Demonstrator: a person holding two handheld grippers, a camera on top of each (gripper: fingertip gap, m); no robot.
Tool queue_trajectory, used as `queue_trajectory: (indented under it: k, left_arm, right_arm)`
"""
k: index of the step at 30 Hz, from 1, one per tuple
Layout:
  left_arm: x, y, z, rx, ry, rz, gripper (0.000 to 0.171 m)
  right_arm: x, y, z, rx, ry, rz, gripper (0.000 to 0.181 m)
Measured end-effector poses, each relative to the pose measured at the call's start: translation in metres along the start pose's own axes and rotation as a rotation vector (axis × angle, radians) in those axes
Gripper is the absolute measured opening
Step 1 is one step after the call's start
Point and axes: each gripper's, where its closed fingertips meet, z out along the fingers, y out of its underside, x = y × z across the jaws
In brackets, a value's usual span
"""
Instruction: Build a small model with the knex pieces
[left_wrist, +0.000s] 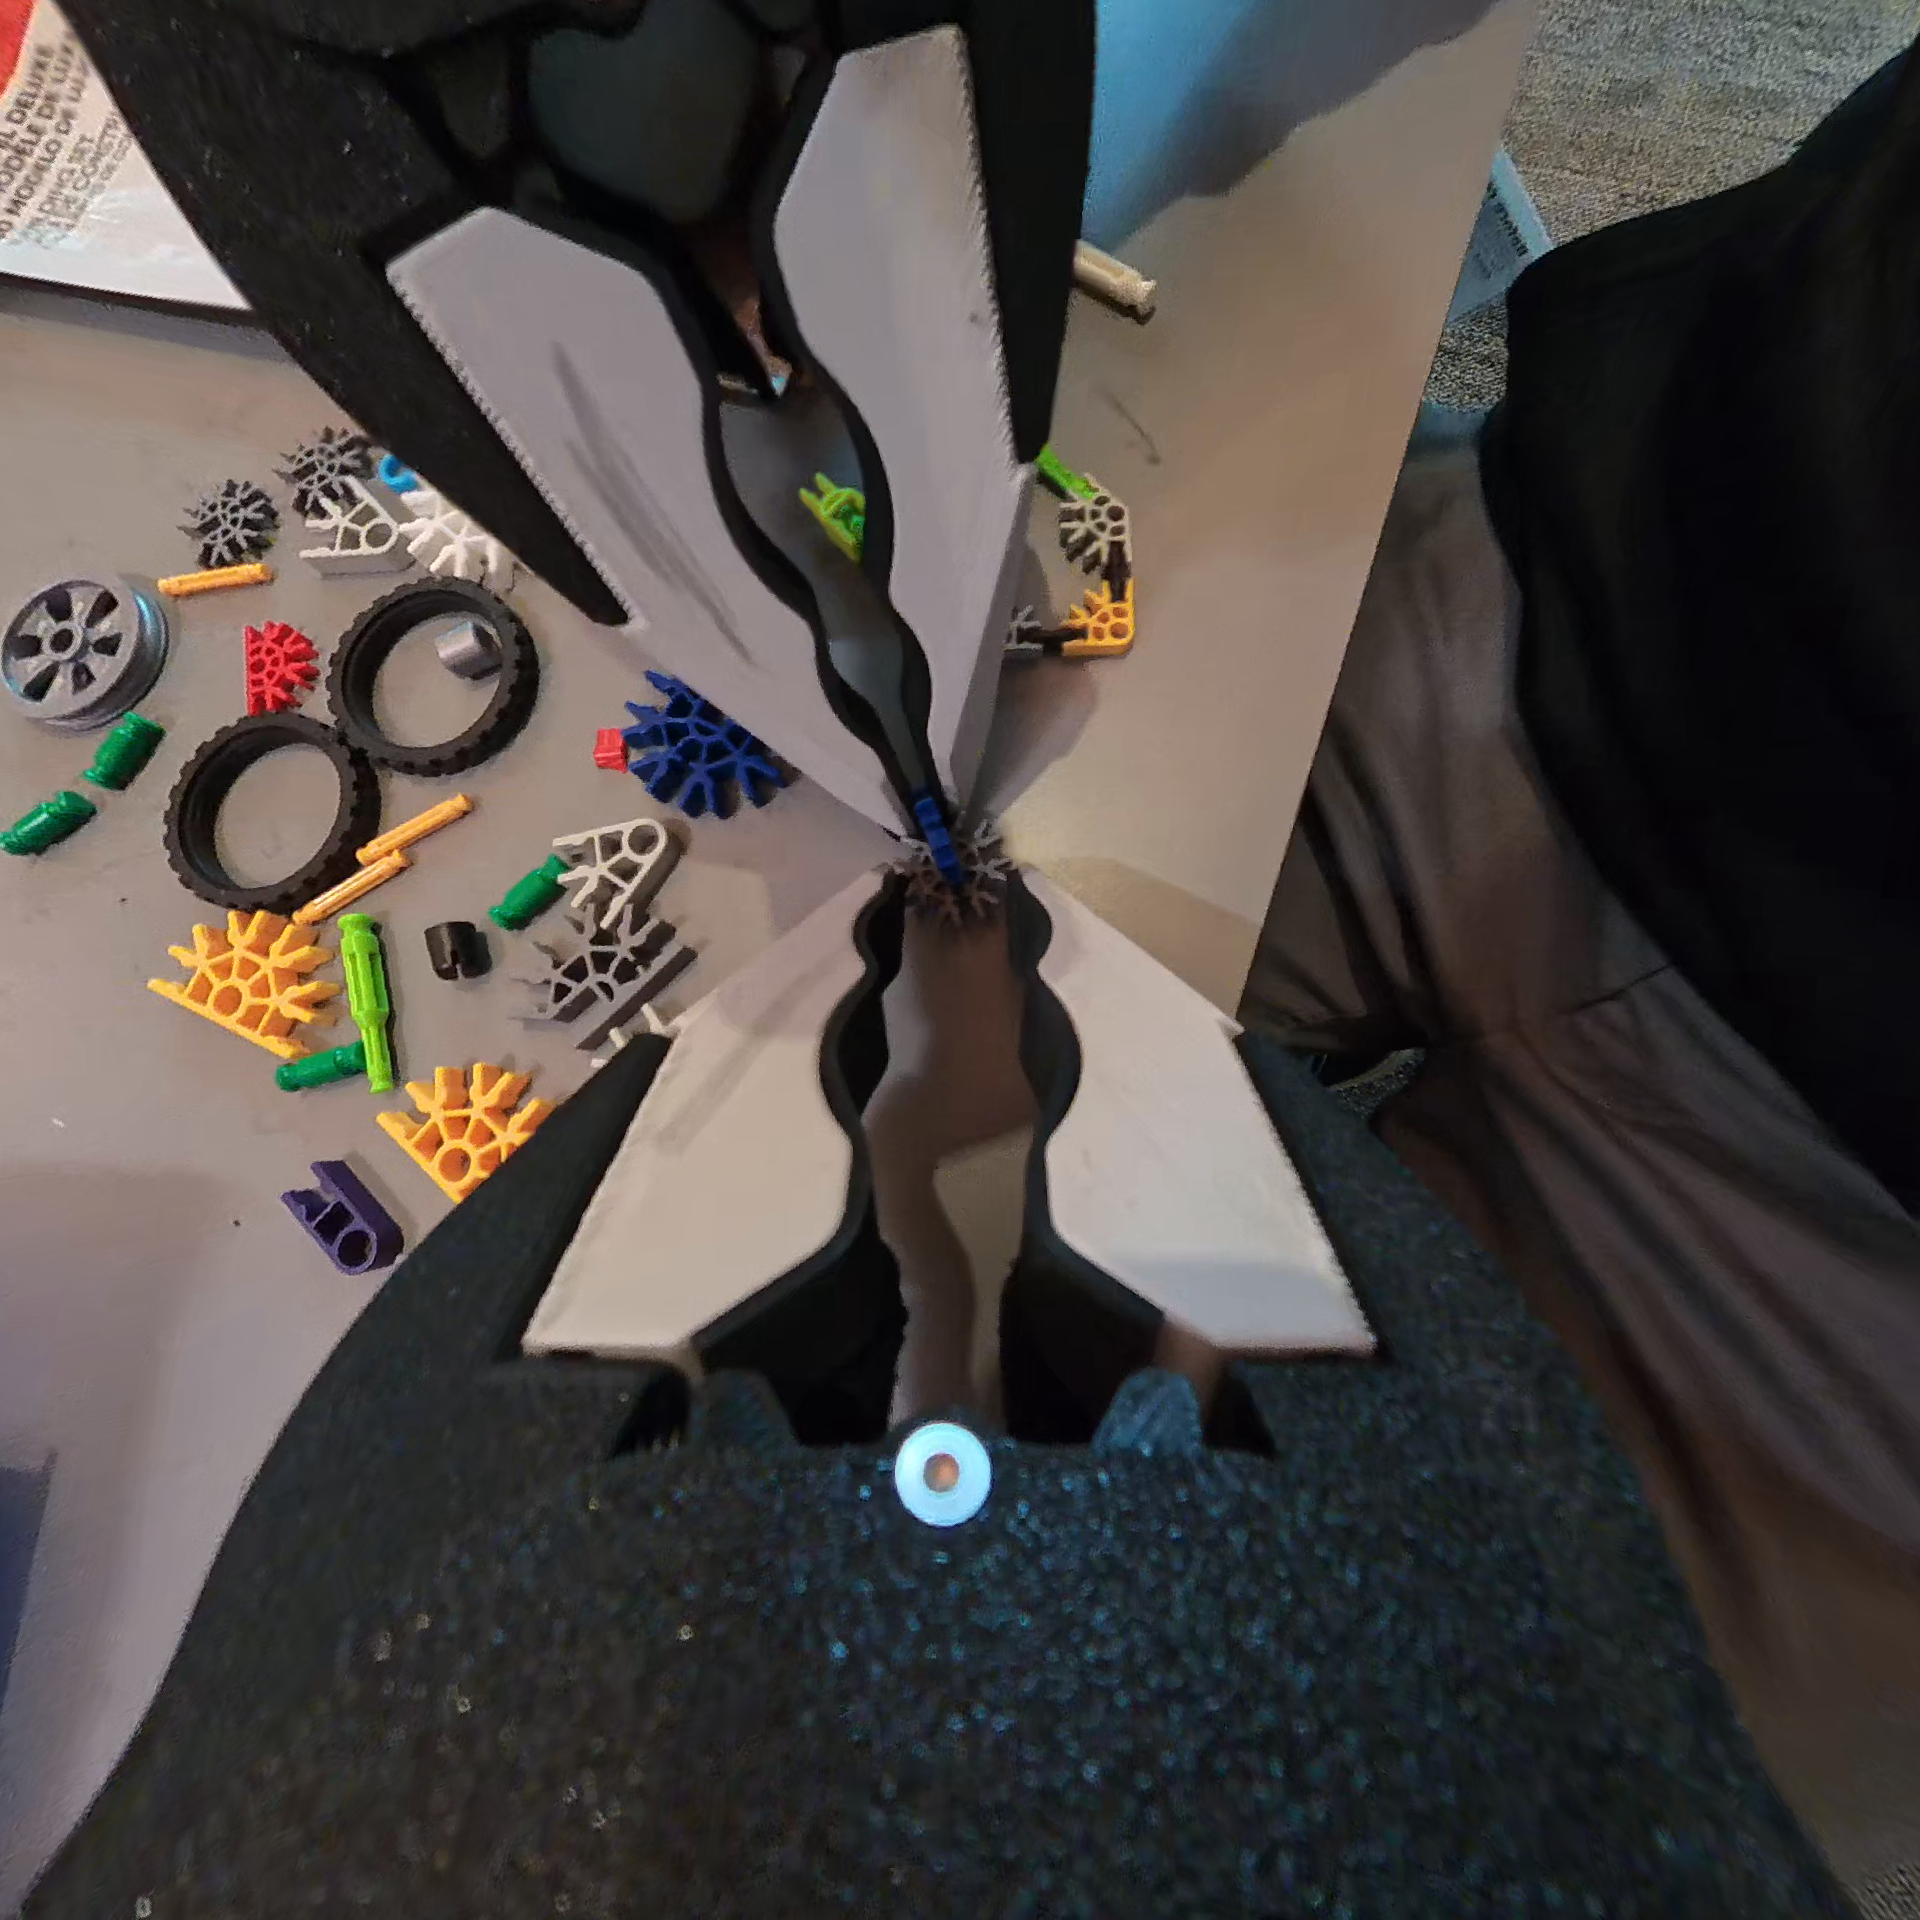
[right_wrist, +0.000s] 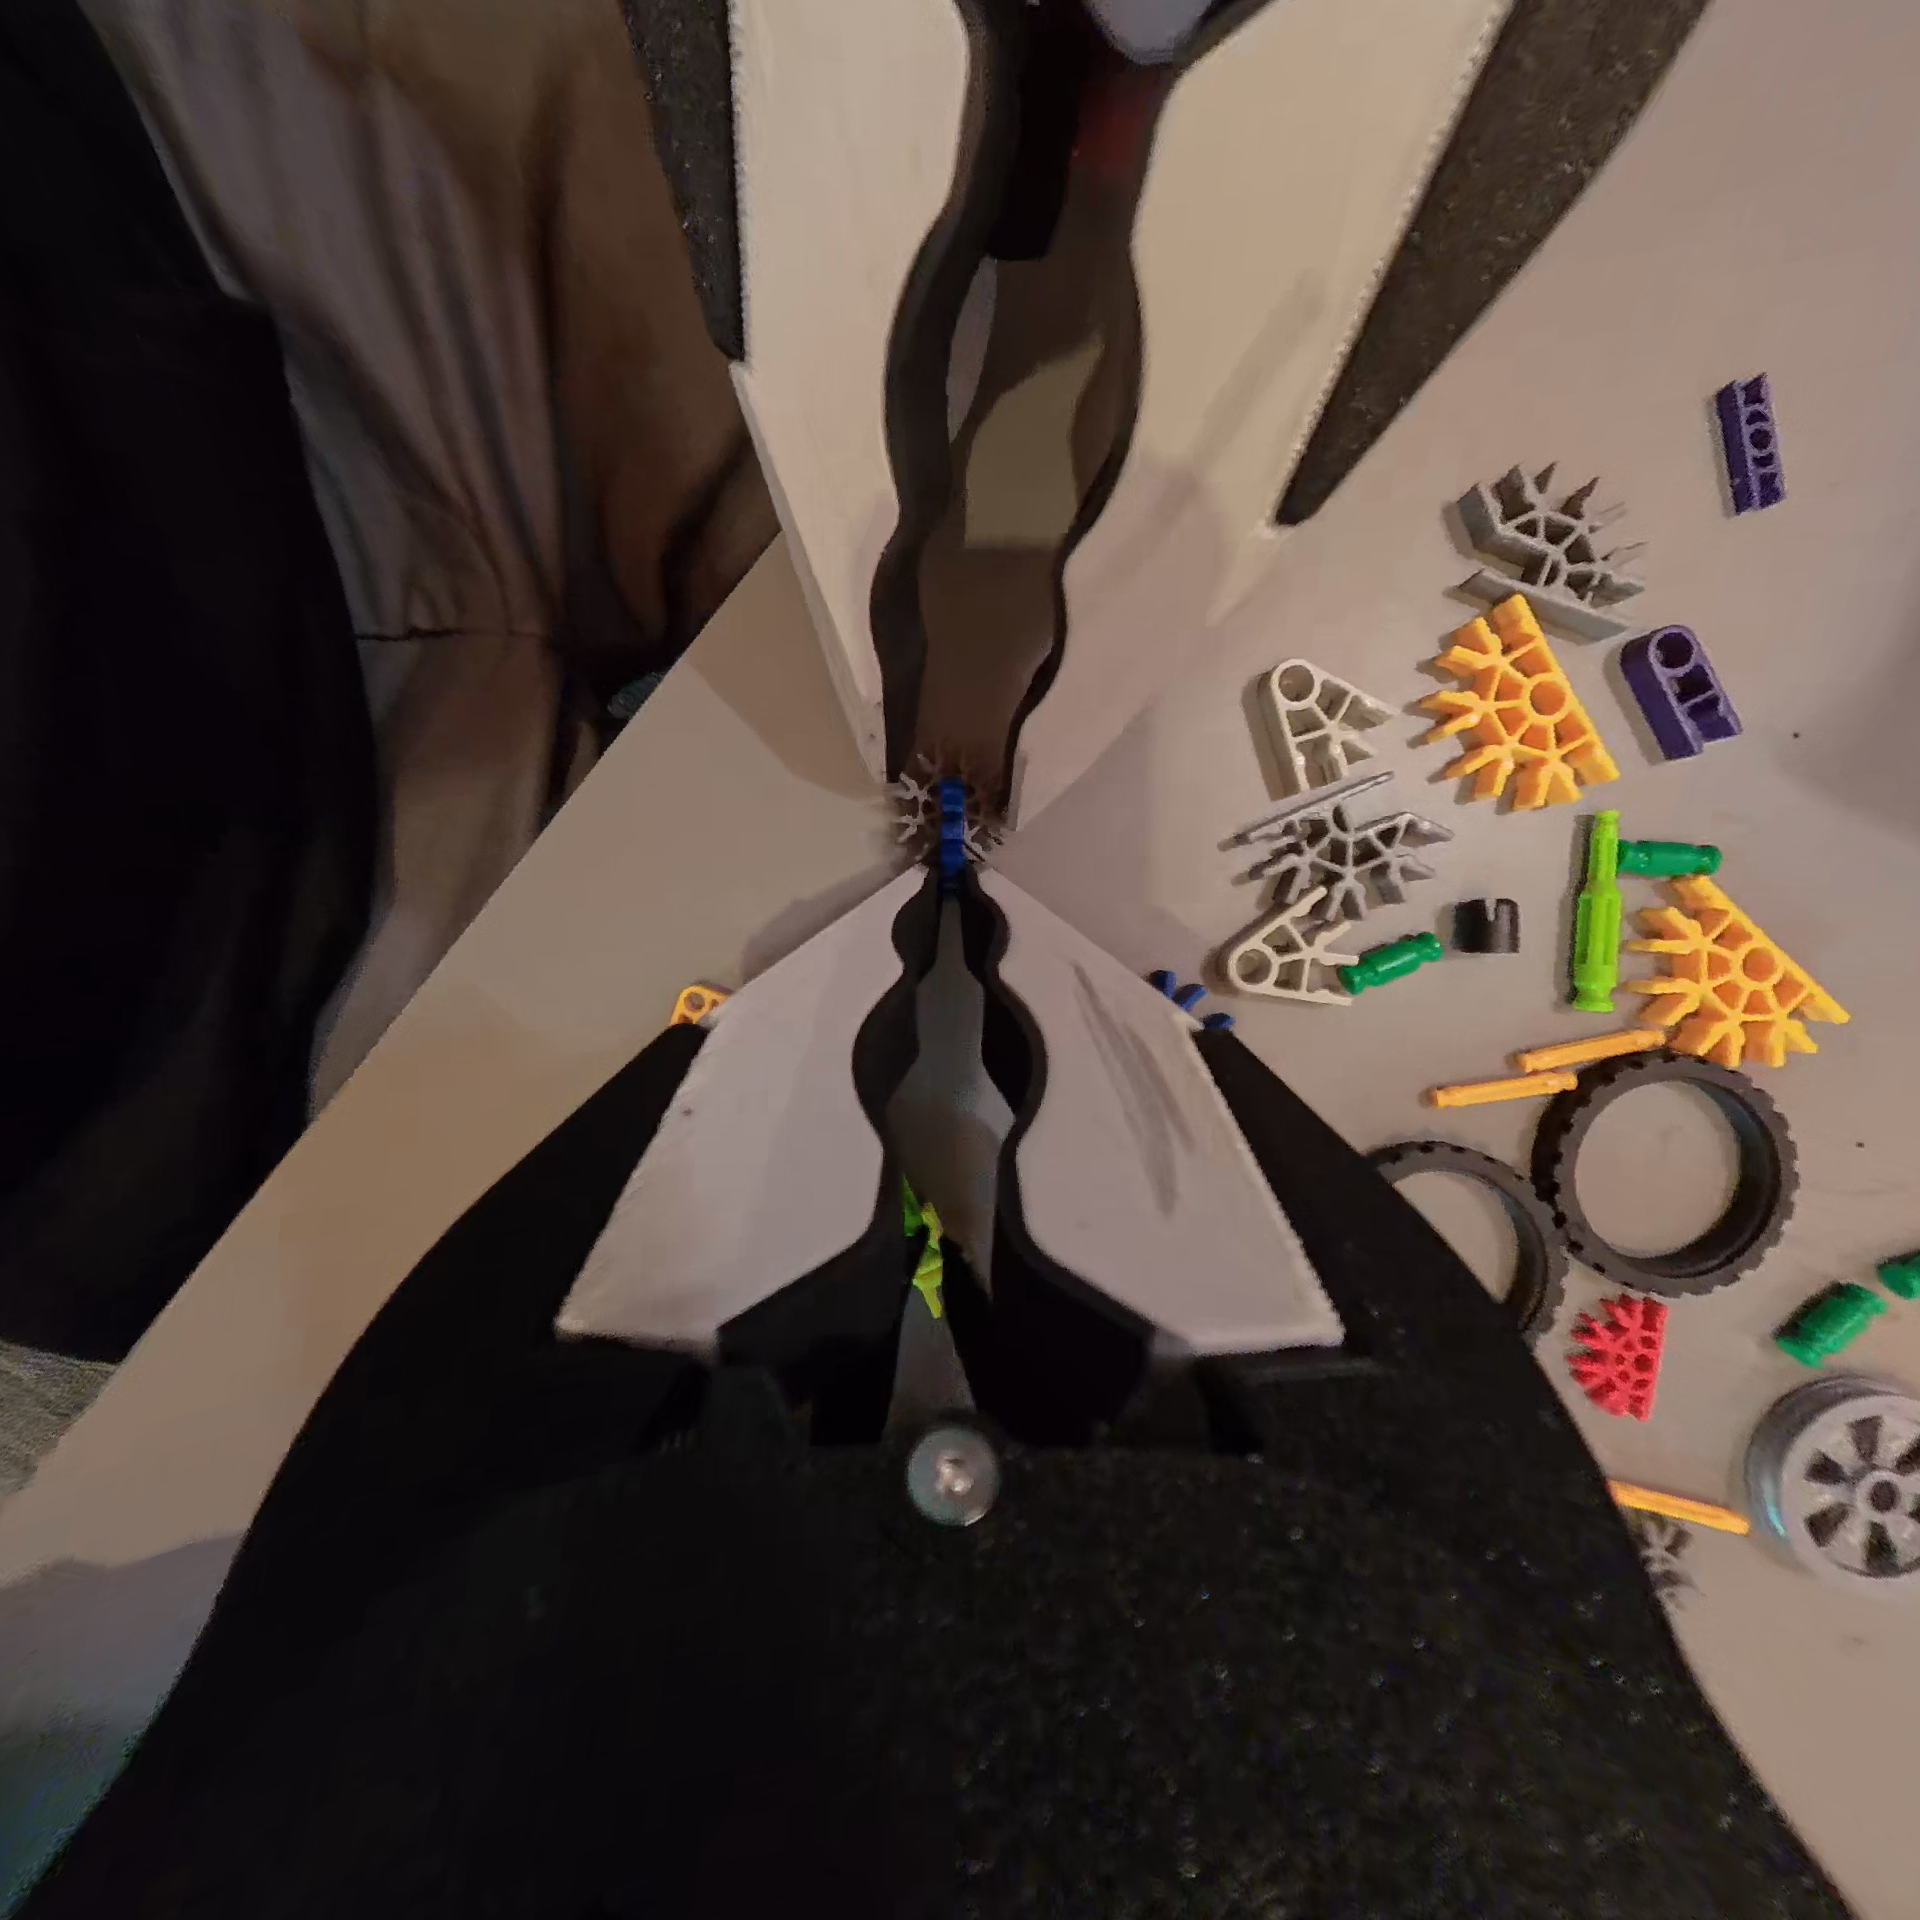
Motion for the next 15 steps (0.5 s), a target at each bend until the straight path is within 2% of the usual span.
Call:
queue_trajectory:
  k: [4, 7, 13, 15]
  left_arm:
    - [0.0008, 0.0013, 0.0020, 0.021, -0.010, -0.012, 0.015]
    - [0.0009, 0.0009, 0.0022, 0.034, -0.015, -0.021, 0.015]
    - [0.0018, 0.0002, 0.0034, 0.032, -0.022, -0.019, 0.015]
    - [0.0009, -0.0001, 0.0037, 0.034, -0.025, -0.023, 0.014]
  right_arm:
    - [-0.0006, -0.0006, -0.0001, 0.065, -0.039, 0.113, 0.002]
    - [-0.0006, -0.0001, -0.0004, 0.087, -0.020, 0.123, 0.002]
    - [-0.0002, 0.0017, -0.0021, 0.043, 0.033, 0.094, 0.004]
    - [-0.0003, 0.0022, -0.0033, 0.025, 0.038, 0.085, 0.011]
